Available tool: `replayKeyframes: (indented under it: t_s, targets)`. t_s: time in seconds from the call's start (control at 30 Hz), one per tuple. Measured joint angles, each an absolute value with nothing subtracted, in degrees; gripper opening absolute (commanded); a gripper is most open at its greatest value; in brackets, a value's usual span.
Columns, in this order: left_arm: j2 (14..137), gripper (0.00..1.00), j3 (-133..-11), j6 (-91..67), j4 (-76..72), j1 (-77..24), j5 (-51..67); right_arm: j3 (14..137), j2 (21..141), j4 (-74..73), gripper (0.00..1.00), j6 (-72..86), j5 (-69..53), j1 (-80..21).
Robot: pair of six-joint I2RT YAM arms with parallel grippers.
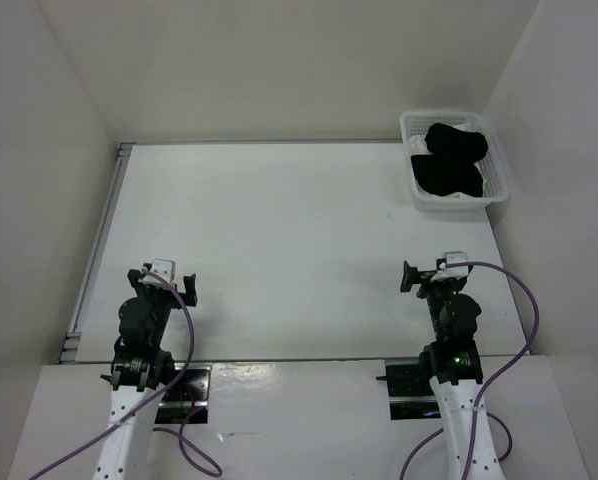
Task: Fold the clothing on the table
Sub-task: Grab the skirt from the pile
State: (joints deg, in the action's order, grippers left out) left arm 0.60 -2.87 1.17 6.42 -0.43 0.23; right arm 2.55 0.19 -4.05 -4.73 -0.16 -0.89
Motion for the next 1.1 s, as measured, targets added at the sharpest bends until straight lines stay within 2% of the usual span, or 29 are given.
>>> replayKeyframes:
  t_s: [1.1]
  targets:
    - [0.60, 0.99, -2.87, 1.76, 6.42, -0.43, 1.06, 2.55, 0.19, -3.99, 0.99, -6.00, -1.28, -0.89]
